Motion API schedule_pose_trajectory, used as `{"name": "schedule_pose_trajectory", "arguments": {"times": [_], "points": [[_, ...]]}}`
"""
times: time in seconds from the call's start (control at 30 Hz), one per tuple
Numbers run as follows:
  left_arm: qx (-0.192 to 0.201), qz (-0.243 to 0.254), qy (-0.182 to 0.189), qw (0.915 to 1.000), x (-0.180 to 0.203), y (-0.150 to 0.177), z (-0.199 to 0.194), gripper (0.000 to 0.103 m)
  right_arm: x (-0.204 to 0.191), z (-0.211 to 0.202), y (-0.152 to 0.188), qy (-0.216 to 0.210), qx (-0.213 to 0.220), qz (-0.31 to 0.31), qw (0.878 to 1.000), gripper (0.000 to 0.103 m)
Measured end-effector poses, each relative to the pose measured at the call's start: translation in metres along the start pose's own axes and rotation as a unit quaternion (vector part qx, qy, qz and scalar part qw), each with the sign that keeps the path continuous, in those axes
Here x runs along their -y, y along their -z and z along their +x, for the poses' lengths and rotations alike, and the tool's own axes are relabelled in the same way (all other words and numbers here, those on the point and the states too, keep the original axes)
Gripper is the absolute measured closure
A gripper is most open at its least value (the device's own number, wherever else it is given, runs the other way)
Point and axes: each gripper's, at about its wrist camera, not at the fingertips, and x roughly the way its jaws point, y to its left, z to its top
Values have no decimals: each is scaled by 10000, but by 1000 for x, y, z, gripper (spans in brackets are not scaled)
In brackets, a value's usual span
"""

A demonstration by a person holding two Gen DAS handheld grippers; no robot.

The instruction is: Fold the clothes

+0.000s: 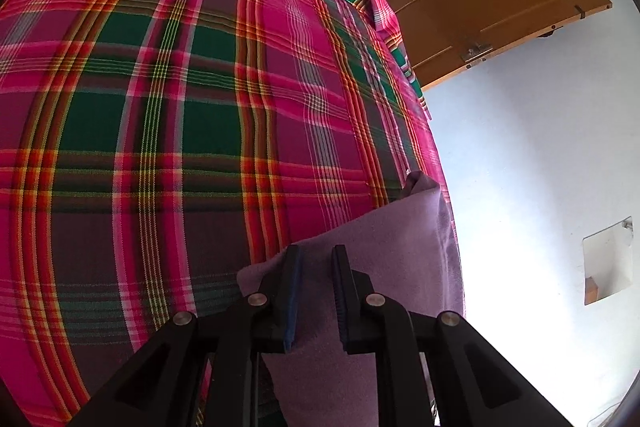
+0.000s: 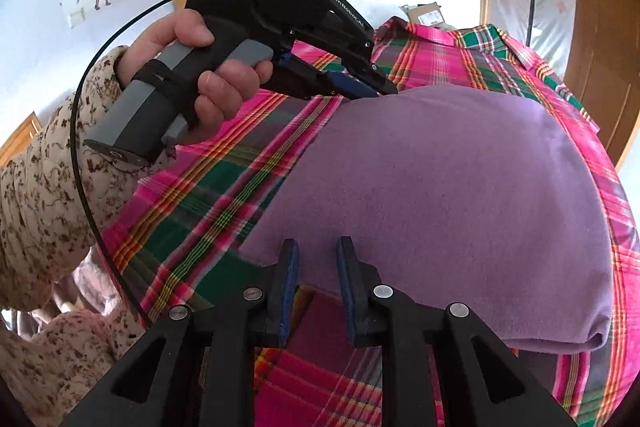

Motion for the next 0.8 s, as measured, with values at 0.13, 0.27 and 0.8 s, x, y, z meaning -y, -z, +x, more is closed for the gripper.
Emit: {"name": "schedule_pose_trajectory", "arguments": {"times": [0.13,0.27,0.8], "points": [[22,-25,-20,10000,0,-1,-5,88,-3,-5,5,-2,-72,-59,10000,81],[108,109,-91,9998,2,5,-17,81,12,-31,3,-254,329,349,9985,81],[0,186,-189,9996,-28,46,-48,64,138,-73,8,647,625,1806,9794,68]]}}
